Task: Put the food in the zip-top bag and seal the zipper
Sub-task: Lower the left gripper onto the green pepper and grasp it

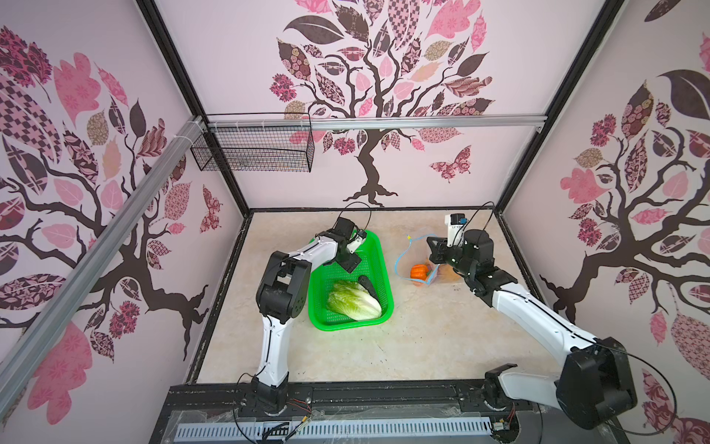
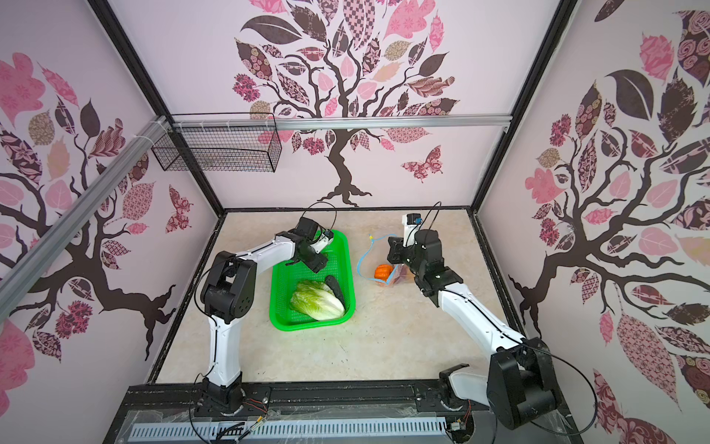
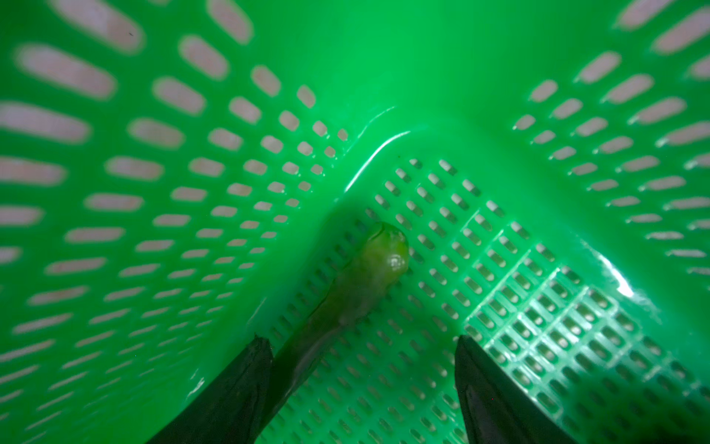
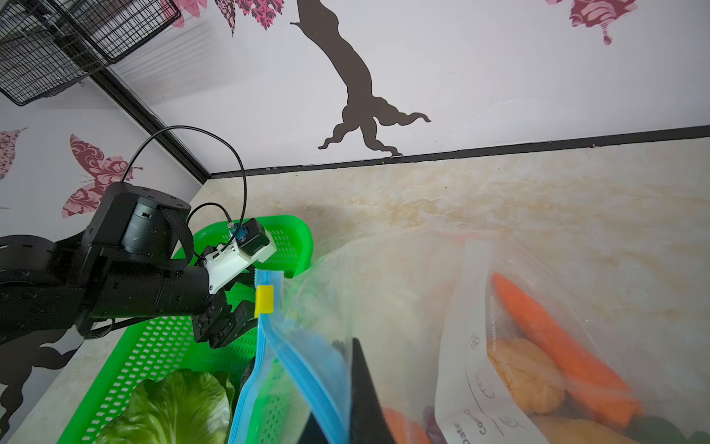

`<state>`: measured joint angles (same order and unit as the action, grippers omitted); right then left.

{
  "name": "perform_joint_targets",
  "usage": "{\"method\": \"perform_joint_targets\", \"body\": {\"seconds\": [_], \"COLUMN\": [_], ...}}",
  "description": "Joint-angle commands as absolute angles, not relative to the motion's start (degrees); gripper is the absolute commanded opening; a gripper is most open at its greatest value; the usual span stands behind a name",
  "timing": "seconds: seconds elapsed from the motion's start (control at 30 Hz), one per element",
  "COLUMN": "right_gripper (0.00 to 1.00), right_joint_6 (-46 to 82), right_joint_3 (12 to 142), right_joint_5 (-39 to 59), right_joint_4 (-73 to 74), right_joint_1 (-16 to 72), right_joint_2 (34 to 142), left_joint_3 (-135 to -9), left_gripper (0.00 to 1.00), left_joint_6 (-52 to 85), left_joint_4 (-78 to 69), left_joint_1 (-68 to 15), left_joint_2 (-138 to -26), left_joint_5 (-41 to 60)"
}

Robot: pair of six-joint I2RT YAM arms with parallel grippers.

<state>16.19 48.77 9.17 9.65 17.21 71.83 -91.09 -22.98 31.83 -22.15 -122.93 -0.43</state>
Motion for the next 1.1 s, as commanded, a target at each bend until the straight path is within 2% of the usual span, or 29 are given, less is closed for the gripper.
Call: {"method": "perform_joint_targets", "body": {"seconds": [0.0,0.13,0.47,0.6,0.67,0.83,1.07], "right_gripper": [0.0,0.0,0.0,0.0,0.0,0.0,0.0], "right_joint_6": [15.1,15.1,15.2,15.2,15.1,15.2,15.2], "right_joint_3": [49.1,49.1,49.0,49.0,49.0,49.0,49.0], "right_joint_5": [9.0,8.9,8.8,8.7,8.7,8.7,8.7], "right_joint_4": [10.1,10.1,10.1,10.2,10.2,10.2,10.3], "right_joint_1": [17.3,17.3,17.3,17.3,17.3,17.3,17.3], "right_joint_2": [70.4,70.4,70.5,70.6,70.6,70.6,70.5], "left_joint_3": [-93.2,-92.6,-92.5,-92.3,-92.2,-90.5,-88.8], "left_gripper": [0.73,0.56,0.36,0.26,0.18,0.11,0.11], "left_joint_6": [-23.3,-22.7,-22.6,-22.2,-21.8,-19.5,-13.3], "left_joint_4": [32.6,32.6,33.2,34.2,34.7,33.6,31.1], "left_joint_1": [-22.0,-22.0,-22.0,-22.0,-22.0,-22.2,-22.2], "left_joint_2": [-125.0,-125.2,-124.9,-123.9,-123.0,-119.1,-112.4], "left_joint_5": [-0.2,0.1,0.5,1.0,1.8,2.4,5.0]}}
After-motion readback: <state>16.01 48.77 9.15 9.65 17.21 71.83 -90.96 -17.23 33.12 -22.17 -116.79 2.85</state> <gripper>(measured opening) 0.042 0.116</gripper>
